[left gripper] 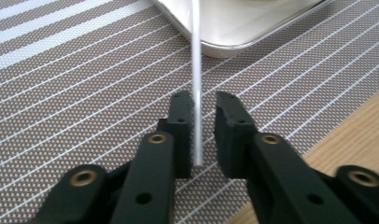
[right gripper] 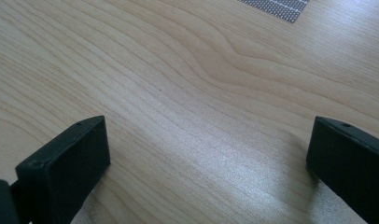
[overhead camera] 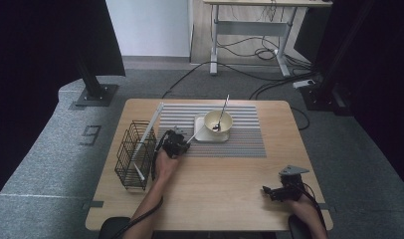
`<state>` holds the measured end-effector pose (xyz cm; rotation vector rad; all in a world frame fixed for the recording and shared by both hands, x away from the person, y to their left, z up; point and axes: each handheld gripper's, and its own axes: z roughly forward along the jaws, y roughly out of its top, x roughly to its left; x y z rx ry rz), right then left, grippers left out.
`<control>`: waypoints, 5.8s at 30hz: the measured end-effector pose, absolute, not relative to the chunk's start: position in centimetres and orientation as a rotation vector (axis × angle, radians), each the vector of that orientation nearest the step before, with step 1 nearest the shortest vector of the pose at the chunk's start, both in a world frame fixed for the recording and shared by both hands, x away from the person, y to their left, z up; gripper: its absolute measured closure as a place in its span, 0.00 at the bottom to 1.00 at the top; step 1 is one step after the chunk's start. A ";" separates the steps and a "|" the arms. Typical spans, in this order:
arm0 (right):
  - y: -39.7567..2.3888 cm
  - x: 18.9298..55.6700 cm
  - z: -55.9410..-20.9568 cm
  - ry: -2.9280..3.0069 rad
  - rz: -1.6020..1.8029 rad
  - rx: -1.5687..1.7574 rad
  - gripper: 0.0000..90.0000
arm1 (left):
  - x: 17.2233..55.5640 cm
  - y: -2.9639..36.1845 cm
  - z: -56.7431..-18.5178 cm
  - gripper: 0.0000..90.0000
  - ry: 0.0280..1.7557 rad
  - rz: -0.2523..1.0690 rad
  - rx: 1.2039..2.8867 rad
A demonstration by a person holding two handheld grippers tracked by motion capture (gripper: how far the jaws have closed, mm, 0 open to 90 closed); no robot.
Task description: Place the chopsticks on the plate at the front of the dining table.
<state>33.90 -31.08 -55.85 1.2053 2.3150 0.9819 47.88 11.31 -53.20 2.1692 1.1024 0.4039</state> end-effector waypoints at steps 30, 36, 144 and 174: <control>-31.0 33.9 -55.9 2.320 0.983 1.200 0.00 | 46.4 7.1 -53.5 0.75 1.013 0.348 2.179; -31.0 33.9 -55.9 2.320 0.983 1.200 0.00 | 46.4 6.3 -53.4 0.72 0.999 0.349 2.185; -28.5 34.2 -52.6 2.350 1.057 1.160 0.00 | 33.5 11.4 -55.1 0.00 0.836 0.311 2.303; -19.0 36.3 -42.5 2.471 1.187 0.830 0.00 | 33.5 11.4 -55.1 0.00 0.843 0.313 2.300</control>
